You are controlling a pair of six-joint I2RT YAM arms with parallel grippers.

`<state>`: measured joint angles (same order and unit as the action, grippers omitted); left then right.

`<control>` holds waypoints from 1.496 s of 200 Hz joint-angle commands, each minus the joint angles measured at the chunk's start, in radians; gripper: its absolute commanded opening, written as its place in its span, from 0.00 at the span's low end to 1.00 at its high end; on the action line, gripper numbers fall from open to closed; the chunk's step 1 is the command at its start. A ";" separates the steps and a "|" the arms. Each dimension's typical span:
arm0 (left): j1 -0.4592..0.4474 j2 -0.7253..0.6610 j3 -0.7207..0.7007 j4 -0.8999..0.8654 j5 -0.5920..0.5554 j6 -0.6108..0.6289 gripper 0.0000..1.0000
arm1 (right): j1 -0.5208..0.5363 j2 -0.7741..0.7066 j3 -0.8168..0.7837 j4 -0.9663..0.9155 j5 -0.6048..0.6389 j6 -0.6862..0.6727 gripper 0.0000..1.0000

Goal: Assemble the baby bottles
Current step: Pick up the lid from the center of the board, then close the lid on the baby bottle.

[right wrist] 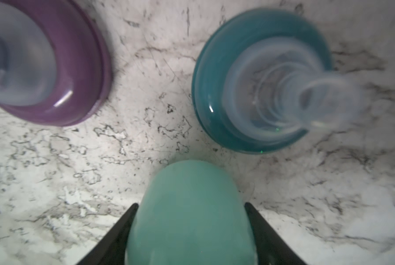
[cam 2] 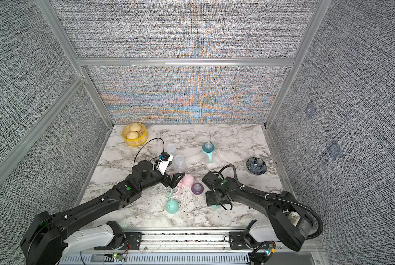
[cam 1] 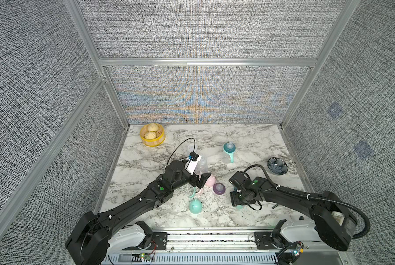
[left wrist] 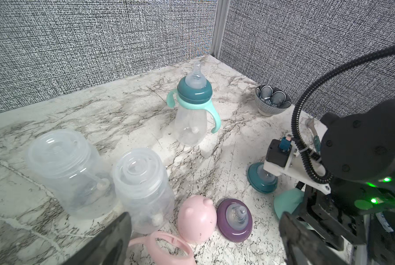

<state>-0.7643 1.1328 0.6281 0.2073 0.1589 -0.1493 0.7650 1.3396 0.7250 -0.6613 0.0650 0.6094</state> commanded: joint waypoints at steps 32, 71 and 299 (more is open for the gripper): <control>0.001 -0.014 -0.002 0.004 -0.005 0.012 1.00 | -0.009 -0.056 0.186 -0.202 -0.015 -0.081 0.69; 0.002 -0.017 -0.004 -0.005 -0.012 0.014 1.00 | -0.094 -0.039 0.360 -0.282 -0.039 -0.188 0.69; 0.013 -0.088 -0.019 -0.050 -0.057 0.039 1.00 | -0.331 0.627 1.413 -0.595 0.022 -0.558 0.70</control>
<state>-0.7536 1.0603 0.6132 0.1688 0.1219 -0.1257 0.4328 1.9121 2.0674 -1.1622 0.0589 0.0914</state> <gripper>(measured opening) 0.999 0.697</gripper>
